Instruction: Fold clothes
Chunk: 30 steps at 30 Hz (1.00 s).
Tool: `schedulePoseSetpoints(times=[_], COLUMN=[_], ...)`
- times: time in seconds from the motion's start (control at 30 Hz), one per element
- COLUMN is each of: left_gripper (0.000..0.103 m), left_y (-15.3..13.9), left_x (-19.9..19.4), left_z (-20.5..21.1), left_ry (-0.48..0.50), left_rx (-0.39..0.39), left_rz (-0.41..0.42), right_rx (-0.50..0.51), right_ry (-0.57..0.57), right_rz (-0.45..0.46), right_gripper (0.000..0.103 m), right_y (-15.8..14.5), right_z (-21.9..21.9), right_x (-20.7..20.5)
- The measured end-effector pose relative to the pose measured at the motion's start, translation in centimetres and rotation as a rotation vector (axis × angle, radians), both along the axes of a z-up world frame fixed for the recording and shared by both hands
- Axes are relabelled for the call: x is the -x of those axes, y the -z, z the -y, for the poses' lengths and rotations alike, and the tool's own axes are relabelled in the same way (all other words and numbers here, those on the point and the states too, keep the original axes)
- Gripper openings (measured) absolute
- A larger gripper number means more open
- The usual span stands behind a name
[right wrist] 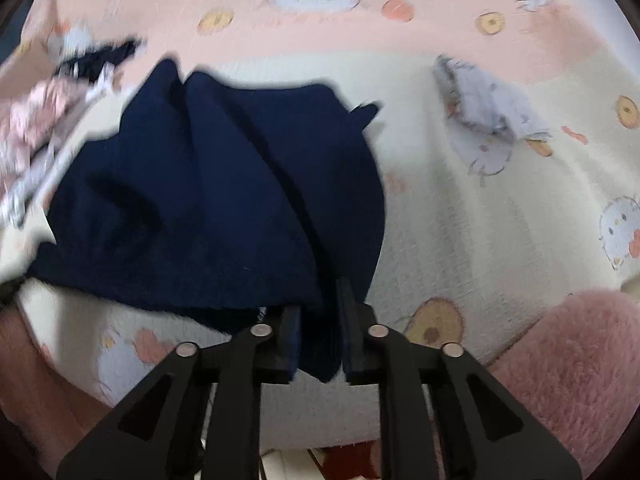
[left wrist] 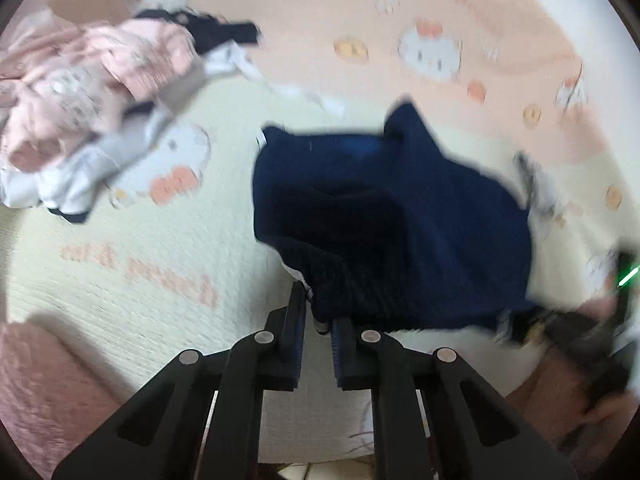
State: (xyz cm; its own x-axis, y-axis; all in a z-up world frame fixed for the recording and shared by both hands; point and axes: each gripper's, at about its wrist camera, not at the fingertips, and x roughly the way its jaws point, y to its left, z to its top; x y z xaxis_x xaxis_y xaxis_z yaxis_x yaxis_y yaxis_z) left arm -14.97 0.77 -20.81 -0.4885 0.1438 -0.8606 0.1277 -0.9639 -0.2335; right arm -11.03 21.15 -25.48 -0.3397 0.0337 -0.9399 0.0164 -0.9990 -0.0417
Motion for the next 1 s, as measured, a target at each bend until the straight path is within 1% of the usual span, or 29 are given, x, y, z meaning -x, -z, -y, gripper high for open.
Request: schedulePoseSetpoints(times=[0.03,0.07,0.1,0.13,0.17,0.2,0.23,0.27,0.3,0.33,0.37,0.4,0.43,0.47,0.5,0.53,0.57,0.63,0.67,0.7,0.73,0.77,0.8,0.87,0.9,0.93,0.97,1.0], left_gripper=[0.012,0.012,0.012,0.012,0.012,0.012,0.012,0.012,0.012,0.012,0.012,0.012,0.012,0.013,0.015,0.021,0.032,0.033,0.028,0.019,0.015,0.014,0.013,0.012,0.012,0.013,0.015,0.015], left_y=[-0.8,-1.8,-2.6,-3.5,-4.6,-5.1,-5.6,-4.2,-2.7,-1.1,0.4,1.9,2.6,3.1,3.7,4.3,4.1,3.5,3.2,2.9,2.6,2.3,2.1,0.9,0.0,0.5,1.2,1.8], left_x=[0.0,-0.1,-0.3,-0.7,-1.9,-2.5,-3.1,-2.8,-2.6,-2.3,-2.0,-1.8,-2.0,-2.2,-2.4,-2.6,-2.3,-1.6,-1.2,-0.9,-0.5,-0.2,0.2,0.8,0.9,1.0,1.1,1.2], left_z=[0.5,1.0,1.2,1.5,1.6,1.9,2.4,2.2,2.0,1.8,1.7,1.9,2.3,2.6,3.0,3.4,3.4,3.3,3.3,3.2,3.2,3.2,3.1,3.2,3.3,3.6,3.8,4.1], left_ry=[-0.008,-0.016,-0.022,-0.029,-0.034,-0.025,-0.014,-0.008,-0.001,0.006,0.012,-0.005,-0.027,-0.049,-0.071,-0.093,-0.091,-0.085,-0.082,-0.079,-0.076,-0.073,-0.070,-0.069,-0.080,-0.081,-0.081,-0.081], left_rx=[0.001,0.019,0.033,0.054,0.071,0.073,0.074,0.066,0.057,0.048,0.039,0.018,-0.004,-0.026,-0.047,-0.069,-0.063,-0.048,-0.040,-0.033,-0.025,-0.017,-0.010,0.011,0.046,0.040,0.032,0.024], left_rz=[-0.009,-0.019,-0.031,-0.048,-0.070,-0.074,-0.077,-0.029,0.023,0.075,0.128,0.187,0.197,0.204,0.211,0.218,0.204,0.175,0.160,0.145,0.131,0.116,0.101,0.058,0.033,0.064,0.100,0.135], right_rx=[-0.003,-0.012,-0.022,-0.009,0.015,0.035,0.023,-0.014,-0.026,-0.020,0.003,0.046,0.082,0.096,0.101,0.108,0.115,0.146,0.148,0.143,0.132,0.118,0.105,0.078,0.065,0.058,0.052,0.044], right_ry=[-0.015,-0.025,-0.031,-0.029,-0.026,-0.026,-0.035,-0.051,-0.066,-0.081,-0.092,-0.098,-0.099,-0.100,-0.105,-0.104,-0.099,-0.080,-0.080,-0.086,-0.095,-0.105,-0.116,-0.123,-0.125,-0.125,-0.134,-0.150], right_rz=[0.026,0.041,0.036,0.007,-0.051,-0.122,-0.165,-0.188,-0.165,-0.110,-0.041,0.056,0.127,0.148,0.153,0.158,0.163,0.166,0.157,0.149,0.132,0.108,0.085,-0.004,-0.055,-0.110,-0.126,-0.113], right_gripper=[0.015,0.015,0.015,0.015,0.015,0.015,0.015,0.015,0.015,0.015,0.015,0.015,0.020,0.027,0.030,0.031,0.033,0.035,0.035,0.034,0.026,0.010,0.008,0.007,0.007,0.007,0.010,0.016], right_y=[0.7,1.1,0.9,0.1,-1.4,-3.4,-4.7,-5.6,-5.5,-4.7,-3.4,-1.3,0.4,1.2,1.7,2.0,2.0,2.2,2.2,2.1,1.8,1.4,1.0,-1.1,-2.2,-3.6,-4.4,-4.7], right_z=[0.4,0.8,1.0,1.2,1.2,1.4,1.7,2.2,2.5,2.8,2.9,3.0,3.1,3.2,3.4,3.4,3.4,3.1,3.2,3.4,3.7,4.1,4.5,5.1,5.4,5.6,5.9,6.2], right_x=[0.0,0.0,-0.1,-0.4,-0.7,-1.1,-1.4,-1.5,-1.3,-1.0,-0.8,-0.7,-0.9,-1.3,-1.8,-1.9,-1.8,-1.6,-1.6,-1.6,-1.6,-1.4,-1.3,-1.0,-0.9,-0.8,-0.8,-0.6])
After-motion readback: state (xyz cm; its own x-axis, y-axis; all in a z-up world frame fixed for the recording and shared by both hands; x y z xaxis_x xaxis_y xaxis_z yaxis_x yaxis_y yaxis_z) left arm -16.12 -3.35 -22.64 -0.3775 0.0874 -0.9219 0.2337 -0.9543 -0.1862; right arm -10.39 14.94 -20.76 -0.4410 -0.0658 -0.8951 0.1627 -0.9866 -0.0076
